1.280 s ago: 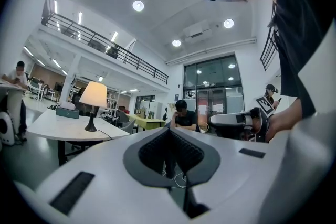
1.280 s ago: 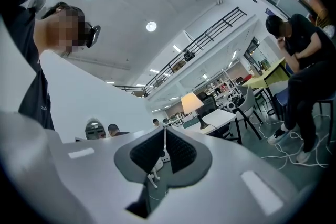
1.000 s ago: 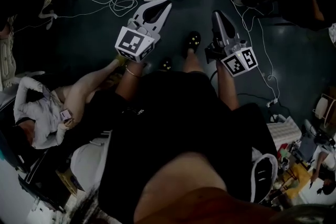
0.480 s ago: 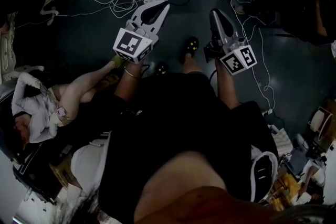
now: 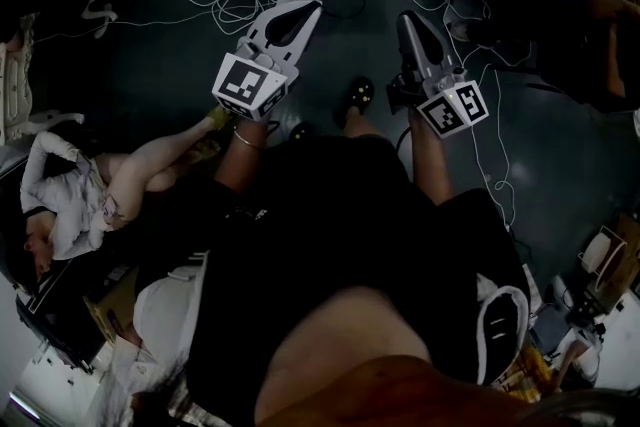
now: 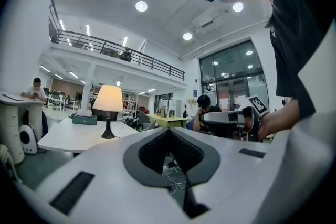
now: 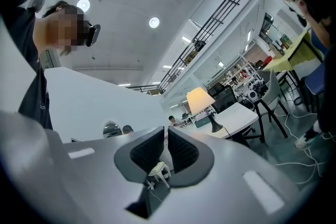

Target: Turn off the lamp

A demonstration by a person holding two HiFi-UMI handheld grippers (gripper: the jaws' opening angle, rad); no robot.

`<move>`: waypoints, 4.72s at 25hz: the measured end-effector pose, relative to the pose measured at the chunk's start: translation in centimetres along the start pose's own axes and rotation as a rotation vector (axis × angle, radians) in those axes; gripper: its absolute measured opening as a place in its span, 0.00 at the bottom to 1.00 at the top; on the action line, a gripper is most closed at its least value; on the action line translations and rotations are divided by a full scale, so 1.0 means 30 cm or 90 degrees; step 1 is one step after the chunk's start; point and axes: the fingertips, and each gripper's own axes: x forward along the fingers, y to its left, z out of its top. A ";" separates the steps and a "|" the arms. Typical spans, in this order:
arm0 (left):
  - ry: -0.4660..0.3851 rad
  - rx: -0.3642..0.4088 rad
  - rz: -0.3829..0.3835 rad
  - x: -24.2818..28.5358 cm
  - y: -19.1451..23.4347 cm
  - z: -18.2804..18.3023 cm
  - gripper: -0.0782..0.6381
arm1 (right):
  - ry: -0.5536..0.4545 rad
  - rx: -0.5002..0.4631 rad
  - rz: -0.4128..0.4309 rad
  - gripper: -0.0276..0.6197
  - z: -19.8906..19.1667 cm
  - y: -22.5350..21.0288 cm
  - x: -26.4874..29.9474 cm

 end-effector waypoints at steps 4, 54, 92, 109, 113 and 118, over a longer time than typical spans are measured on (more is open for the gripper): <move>0.015 0.000 0.014 0.063 0.004 0.006 0.12 | 0.003 0.008 0.008 0.05 0.026 -0.055 0.009; 0.037 -0.038 -0.051 0.755 0.376 -0.180 0.12 | 0.048 0.017 -0.031 0.05 0.042 -0.630 0.323; 0.135 -0.164 -0.174 1.225 0.627 -0.710 0.23 | 0.040 0.057 -0.162 0.05 -0.211 -0.942 0.435; 0.146 -0.197 -0.163 1.174 0.676 -0.629 0.12 | 0.100 0.073 -0.136 0.05 -0.407 -1.011 0.521; 0.148 -0.203 -0.169 1.161 0.679 -0.593 0.12 | 0.128 0.055 -0.107 0.05 -0.444 -1.007 0.591; 0.139 -0.237 -0.170 1.138 0.687 -0.568 0.12 | 0.167 0.019 -0.088 0.10 -0.495 -1.019 0.683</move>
